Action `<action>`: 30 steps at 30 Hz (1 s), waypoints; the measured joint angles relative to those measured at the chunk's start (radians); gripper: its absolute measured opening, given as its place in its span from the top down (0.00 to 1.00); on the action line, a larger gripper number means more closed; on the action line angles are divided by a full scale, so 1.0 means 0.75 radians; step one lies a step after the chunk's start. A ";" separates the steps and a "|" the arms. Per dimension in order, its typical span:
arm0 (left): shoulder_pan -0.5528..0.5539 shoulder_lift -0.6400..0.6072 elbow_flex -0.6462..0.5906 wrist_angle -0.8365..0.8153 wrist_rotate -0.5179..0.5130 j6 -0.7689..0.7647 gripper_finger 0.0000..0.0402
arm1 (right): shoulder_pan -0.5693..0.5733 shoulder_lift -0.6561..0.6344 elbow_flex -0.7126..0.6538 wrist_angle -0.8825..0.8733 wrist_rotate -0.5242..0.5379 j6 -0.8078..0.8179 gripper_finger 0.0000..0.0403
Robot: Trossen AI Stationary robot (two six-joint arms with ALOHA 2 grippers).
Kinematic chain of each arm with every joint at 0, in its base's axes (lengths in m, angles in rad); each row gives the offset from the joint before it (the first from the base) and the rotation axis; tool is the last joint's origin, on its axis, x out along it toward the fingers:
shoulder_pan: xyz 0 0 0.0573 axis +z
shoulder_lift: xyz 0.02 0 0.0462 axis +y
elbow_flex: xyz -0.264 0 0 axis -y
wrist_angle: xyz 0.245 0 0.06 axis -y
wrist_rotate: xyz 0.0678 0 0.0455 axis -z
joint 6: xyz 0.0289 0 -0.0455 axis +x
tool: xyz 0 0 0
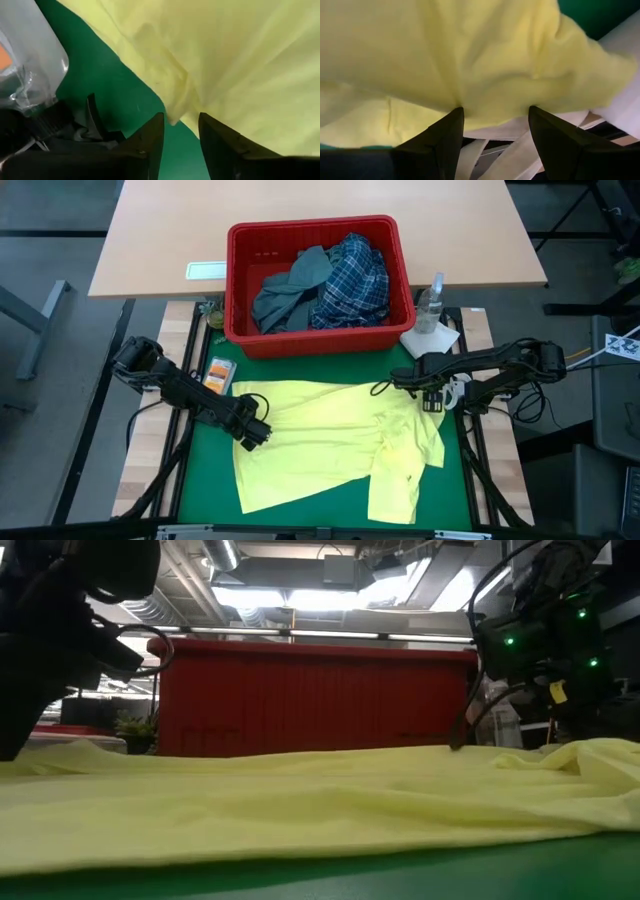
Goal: Fold Laundry from Bin
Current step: Fold the yellow shirt
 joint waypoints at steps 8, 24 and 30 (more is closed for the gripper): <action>-0.043 0.000 0.118 -0.009 -0.010 0.133 0.70 | 0.000 -0.011 0.082 -0.122 -0.025 -0.048 0.44; 0.039 -0.001 0.217 0.028 -0.564 0.174 0.70 | 0.000 -0.004 0.215 0.042 0.166 -0.036 0.44; 0.174 -0.001 0.173 0.131 -0.657 0.175 0.70 | -0.001 0.001 0.209 0.062 0.249 -0.044 0.44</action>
